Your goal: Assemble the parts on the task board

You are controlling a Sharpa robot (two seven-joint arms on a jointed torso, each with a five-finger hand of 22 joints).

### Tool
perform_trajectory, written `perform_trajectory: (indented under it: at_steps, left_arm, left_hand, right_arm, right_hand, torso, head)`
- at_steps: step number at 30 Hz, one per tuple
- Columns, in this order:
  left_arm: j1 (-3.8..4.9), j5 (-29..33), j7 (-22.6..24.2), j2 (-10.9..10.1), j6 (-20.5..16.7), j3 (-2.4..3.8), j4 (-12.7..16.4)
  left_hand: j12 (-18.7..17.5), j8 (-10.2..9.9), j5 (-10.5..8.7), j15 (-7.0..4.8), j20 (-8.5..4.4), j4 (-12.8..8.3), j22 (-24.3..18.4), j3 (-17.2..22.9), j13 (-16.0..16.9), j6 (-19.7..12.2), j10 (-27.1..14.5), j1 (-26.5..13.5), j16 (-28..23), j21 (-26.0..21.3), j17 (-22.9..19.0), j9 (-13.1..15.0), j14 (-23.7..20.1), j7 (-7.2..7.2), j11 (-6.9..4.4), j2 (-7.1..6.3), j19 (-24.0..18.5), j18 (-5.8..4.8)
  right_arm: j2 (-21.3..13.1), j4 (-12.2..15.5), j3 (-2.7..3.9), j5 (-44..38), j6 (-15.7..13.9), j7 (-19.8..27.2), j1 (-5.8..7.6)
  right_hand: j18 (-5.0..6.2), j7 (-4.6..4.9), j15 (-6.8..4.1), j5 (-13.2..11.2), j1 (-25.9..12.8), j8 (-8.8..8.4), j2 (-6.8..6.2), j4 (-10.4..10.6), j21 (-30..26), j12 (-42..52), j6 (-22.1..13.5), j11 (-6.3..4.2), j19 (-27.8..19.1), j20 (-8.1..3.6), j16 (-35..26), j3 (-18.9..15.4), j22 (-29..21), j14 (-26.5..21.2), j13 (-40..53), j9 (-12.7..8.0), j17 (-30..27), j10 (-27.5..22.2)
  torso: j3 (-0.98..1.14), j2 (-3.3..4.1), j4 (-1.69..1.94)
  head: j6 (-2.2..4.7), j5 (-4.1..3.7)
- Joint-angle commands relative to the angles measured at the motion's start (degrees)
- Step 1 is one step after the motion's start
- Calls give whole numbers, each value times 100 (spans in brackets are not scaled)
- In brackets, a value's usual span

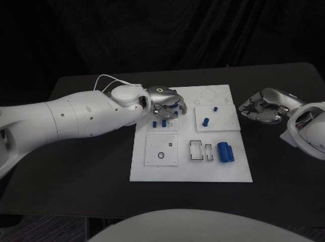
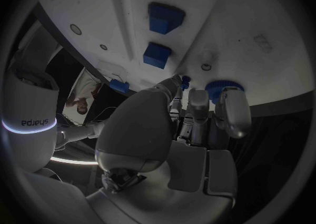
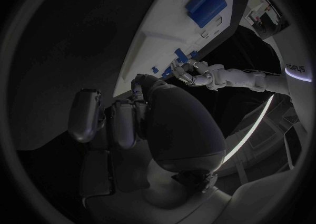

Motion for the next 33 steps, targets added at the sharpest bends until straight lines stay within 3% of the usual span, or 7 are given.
perform_trajectory:
  at_steps: [1, 14, 33]
  left_arm:
    - [-7, -21, -59, 4, -21, -4, 1]
    - [-9, -21, 35, -63, -266, -4, 19]
    - [-9, -21, 150, -189, -436, -4, 45]
  left_hand:
    - [115, 20, 23, 35, -3, -59, 977, 6, 47, 102, 100, -24, 47, 45, 2, 18, 34, 1, -7, 53, 59, -82]
    - [390, 1, 39, 21, -9, -104, 1018, 42, 216, 277, 260, -43, 176, 185, 81, 44, 163, 8, -33, 69, 162, -110]
    - [806, -12, -89, -45, -46, -146, 1082, 127, 507, 547, 728, -36, 333, 416, 164, 107, 326, 80, -142, 125, 316, -157]
  right_arm:
    - [-15, 19, 3, -18, 69, 4, 10]
    - [39, -45, 2, -18, 194, -15, 6]
    - [132, -143, 1, -18, 318, -26, -6]
  right_hand:
    - [-6, 9, 45, 25, 0, 18, -50, 4, 27, 14, 41, -10, 19, 9, 17, -22, 985, 346, 432, 7, 595, 26]
    - [-6, 7, 45, 26, -7, 19, -44, 13, 26, 11, 47, -12, 20, 9, 15, -22, 985, 346, 427, 8, 592, 23]
    - [-3, 2, 45, 27, -8, 26, -35, 18, 13, 8, 64, -11, 16, 9, 7, -20, 981, 344, 424, 11, 585, 21]
  torso:
    - [6, 39, 4]
    - [14, 81, 12]
    - [-2, 48, 12]
  head:
    - [-1, -4]
    - [25, -27]
    - [-1, 6]
